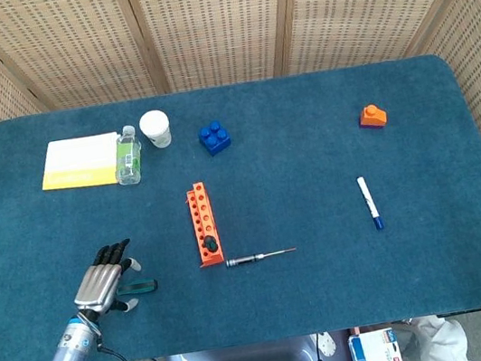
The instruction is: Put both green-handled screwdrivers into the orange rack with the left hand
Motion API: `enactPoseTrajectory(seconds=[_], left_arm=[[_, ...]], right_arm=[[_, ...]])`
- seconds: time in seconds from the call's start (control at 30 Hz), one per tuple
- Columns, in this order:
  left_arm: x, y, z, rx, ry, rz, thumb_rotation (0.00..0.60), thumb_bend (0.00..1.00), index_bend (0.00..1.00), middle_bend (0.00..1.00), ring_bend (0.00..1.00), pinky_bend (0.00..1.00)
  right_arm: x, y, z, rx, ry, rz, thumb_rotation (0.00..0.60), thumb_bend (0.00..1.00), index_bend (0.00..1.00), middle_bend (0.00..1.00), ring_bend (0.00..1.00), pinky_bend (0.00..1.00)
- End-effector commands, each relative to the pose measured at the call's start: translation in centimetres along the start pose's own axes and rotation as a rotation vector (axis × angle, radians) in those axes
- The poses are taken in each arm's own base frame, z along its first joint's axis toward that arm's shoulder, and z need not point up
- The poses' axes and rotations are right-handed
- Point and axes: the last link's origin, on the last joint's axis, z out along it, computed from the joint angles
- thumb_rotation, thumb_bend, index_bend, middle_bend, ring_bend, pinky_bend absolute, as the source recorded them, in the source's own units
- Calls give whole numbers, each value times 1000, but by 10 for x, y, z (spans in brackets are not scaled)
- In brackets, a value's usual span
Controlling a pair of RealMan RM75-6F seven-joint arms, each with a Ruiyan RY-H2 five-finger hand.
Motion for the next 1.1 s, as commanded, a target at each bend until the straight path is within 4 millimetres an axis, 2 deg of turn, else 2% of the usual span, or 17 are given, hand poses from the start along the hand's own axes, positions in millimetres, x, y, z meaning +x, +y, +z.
enactPoseTrajectory(seconds=[0.03,0.67,0.9,1.1], left_arm=[[-2,2,1,-3,-3,-3,600,214,377,0,0,0],[-11,13,7,-23,-24,10,600,266,444,0,0,0],[-10,14,7,-17,-16,12,600,374,545,0,0,0],[-5,11,5,-9,6,-8,600,386,565,0,0,0]], right_arm=[[-1,0,0,0,-3,-1,600,0,5,0,0,0],[-1,0,2,0,-9,5,600,0,5,0,0,0],[-1,0,3,0,-10,10,600,0,5,0,0,0],[-1,0,3,1,-11,11,600,0,5,0,0,0]])
